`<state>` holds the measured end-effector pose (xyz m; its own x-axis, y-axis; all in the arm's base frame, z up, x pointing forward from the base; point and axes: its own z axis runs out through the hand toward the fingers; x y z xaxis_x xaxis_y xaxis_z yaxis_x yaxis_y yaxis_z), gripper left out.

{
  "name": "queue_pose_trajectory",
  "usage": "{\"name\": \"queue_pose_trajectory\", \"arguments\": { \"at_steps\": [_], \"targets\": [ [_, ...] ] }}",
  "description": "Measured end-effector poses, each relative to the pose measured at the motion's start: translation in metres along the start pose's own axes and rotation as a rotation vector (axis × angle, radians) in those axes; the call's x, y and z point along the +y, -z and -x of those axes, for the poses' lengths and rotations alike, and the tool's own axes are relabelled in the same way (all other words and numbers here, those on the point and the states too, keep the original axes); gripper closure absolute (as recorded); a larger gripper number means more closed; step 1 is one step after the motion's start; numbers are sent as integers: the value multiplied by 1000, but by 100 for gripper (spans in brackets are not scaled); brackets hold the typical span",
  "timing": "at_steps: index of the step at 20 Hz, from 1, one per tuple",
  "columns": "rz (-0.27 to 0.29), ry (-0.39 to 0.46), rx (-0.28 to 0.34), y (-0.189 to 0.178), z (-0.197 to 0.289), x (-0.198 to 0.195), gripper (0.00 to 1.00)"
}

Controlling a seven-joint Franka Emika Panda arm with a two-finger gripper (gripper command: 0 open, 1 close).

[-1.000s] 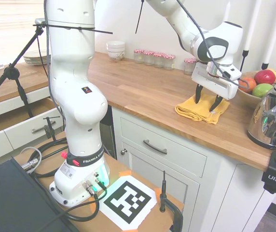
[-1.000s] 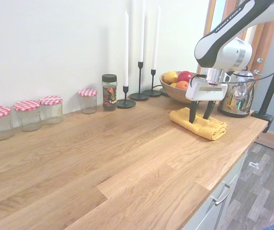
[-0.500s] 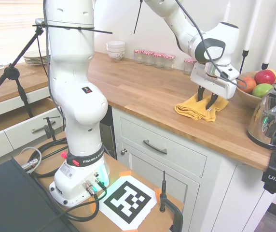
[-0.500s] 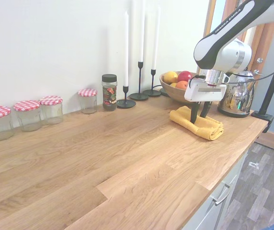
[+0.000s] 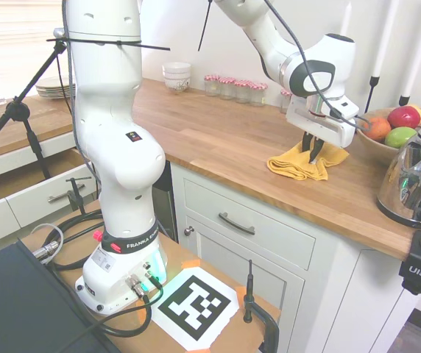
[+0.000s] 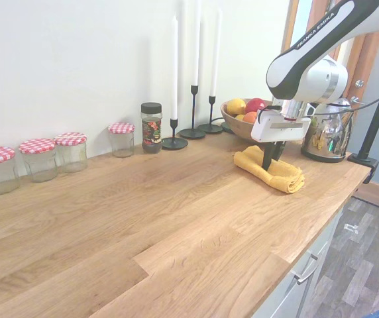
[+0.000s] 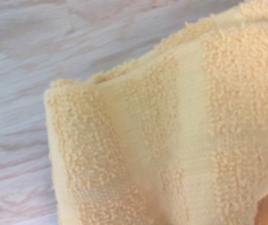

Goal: Wipe the counter

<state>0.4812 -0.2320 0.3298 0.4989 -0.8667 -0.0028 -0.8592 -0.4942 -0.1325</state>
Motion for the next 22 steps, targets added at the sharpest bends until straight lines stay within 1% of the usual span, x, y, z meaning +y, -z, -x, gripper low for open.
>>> {"name": "queue_pose_trajectory", "arguments": {
  "at_steps": [7, 11, 14, 18, 22],
  "targets": [
    [-2, 4, 1, -1, 4, -6, 100],
    [-6, 24, 10, -3, 16, -25, 100],
    [-3, 58, 43, -6, 31, -45, 100],
    [-2, 120, 110, -10, 73, -76, 100],
    [12, 173, 136, -13, 130, -105, 100]
  ]
}}
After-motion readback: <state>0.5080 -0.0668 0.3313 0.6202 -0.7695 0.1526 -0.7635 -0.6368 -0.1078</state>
